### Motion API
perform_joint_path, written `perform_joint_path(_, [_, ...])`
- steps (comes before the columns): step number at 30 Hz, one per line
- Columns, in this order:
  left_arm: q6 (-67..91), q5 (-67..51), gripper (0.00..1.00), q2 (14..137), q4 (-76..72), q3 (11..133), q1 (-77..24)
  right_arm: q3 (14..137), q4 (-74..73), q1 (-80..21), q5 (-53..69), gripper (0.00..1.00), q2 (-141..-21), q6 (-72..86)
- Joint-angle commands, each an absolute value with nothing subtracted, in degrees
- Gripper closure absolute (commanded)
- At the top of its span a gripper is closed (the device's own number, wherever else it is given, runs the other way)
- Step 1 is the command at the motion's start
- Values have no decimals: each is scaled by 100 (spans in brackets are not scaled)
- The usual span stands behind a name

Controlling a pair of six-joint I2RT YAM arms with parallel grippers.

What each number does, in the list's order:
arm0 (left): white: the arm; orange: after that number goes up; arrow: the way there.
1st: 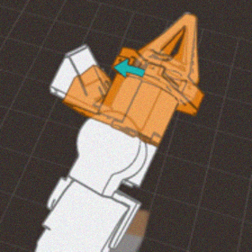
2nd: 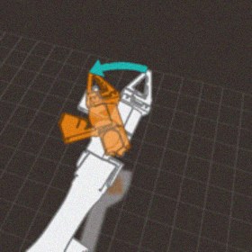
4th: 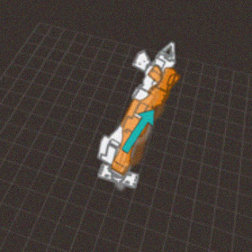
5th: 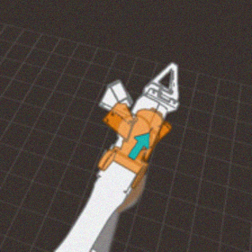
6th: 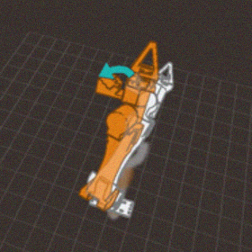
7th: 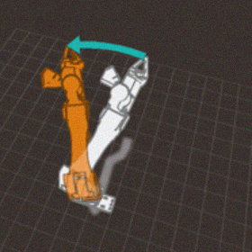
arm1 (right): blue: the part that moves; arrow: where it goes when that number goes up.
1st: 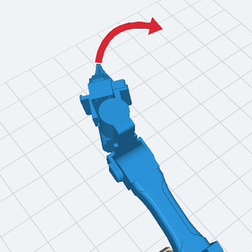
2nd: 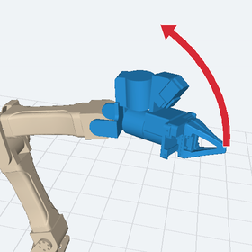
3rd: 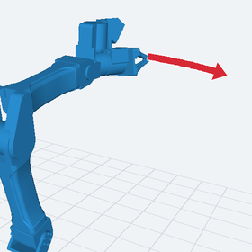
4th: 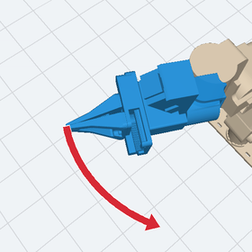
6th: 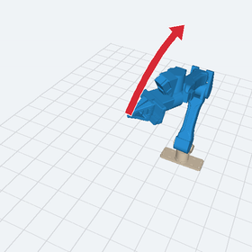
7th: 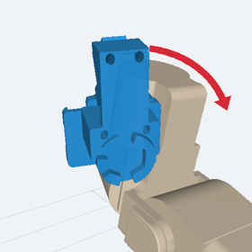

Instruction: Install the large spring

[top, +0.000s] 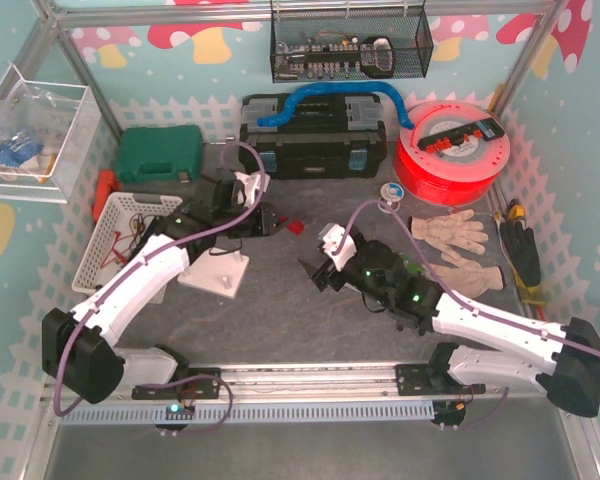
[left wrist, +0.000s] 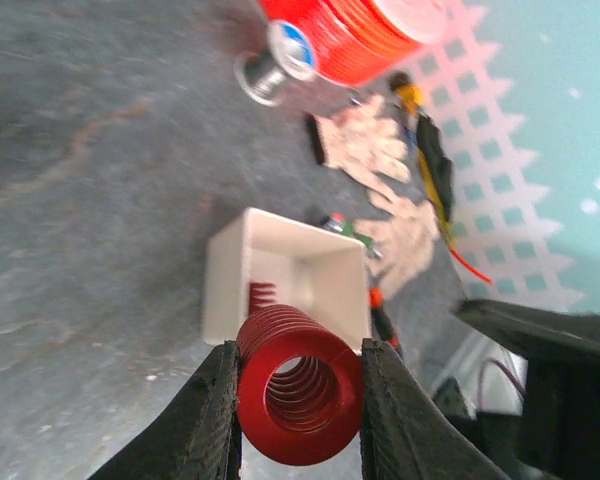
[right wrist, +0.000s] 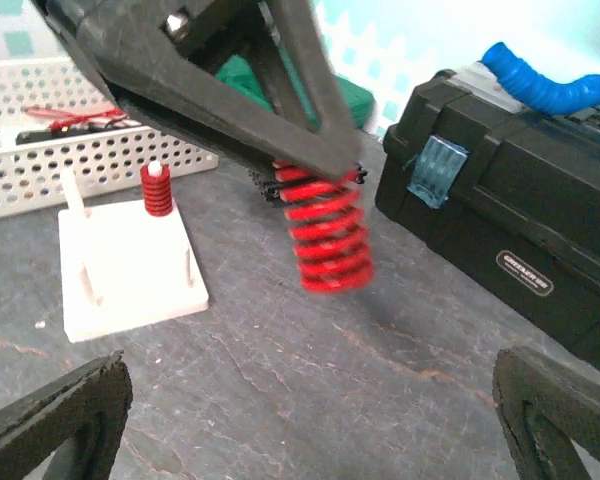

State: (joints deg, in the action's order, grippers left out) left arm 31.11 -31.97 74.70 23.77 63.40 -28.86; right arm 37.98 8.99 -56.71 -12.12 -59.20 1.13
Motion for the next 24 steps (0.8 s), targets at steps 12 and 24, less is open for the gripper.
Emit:
perform_joint_path(12, [3967,561,100,6261,3640,5984,-2028,3486,-192,-5687,-2660,1,-4901,1681])
perform_joint_path(24, [4803,1413,100,5624,4140,5002,-962,3136,-599,-5677,-3069,1,-4201,2107])
